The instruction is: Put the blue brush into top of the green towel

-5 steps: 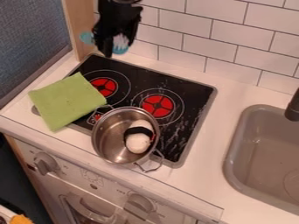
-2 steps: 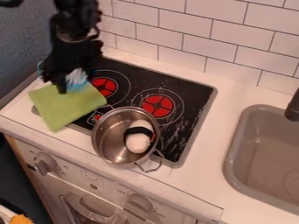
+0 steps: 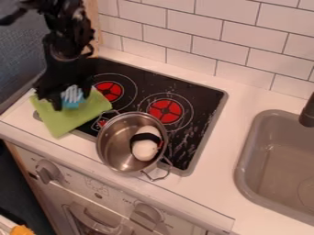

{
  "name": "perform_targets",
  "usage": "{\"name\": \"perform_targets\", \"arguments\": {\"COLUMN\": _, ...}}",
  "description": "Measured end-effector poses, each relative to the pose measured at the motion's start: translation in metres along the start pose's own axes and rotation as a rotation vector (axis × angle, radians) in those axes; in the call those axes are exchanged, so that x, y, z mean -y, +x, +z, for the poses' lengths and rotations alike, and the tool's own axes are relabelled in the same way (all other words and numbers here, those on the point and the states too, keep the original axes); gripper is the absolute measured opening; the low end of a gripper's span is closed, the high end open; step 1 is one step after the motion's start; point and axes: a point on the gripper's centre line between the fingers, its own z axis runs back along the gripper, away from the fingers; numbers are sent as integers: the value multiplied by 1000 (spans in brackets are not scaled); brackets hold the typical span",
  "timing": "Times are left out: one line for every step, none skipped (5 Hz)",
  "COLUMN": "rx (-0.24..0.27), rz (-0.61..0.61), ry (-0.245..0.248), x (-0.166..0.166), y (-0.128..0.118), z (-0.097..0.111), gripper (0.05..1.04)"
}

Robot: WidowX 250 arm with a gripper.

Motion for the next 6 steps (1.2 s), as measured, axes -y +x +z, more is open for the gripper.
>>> {"name": "perform_targets", "arguments": {"rx": -28, "rz": -17, "ry": -12, "x": 4, "y": -7, "z": -8, "gripper": 863}}
{"name": "perform_targets", "arguments": {"rx": -26, "rz": -40, "ry": 12, "x": 1, "y": -6, "z": -7, "gripper": 1011}}
{"name": "perform_targets", "arguments": {"rx": -1, "rz": -121, "ry": 63, "x": 8, "y": -6, "z": 3, "gripper": 1005}}
{"name": "perform_targets", "arguments": {"rx": 14, "rz": -114, "ry": 61, "x": 9, "y": 1, "z": 17, "gripper": 1001}}
{"name": "perform_targets", "arguments": {"rx": 63, "rz": -99, "ry": 29, "x": 15, "y": 18, "z": 49, "gripper": 1001}}
{"name": "perform_targets", "arguments": {"rx": 98, "rz": -127, "ry": -26, "x": 28, "y": 24, "z": 68, "gripper": 1001}}
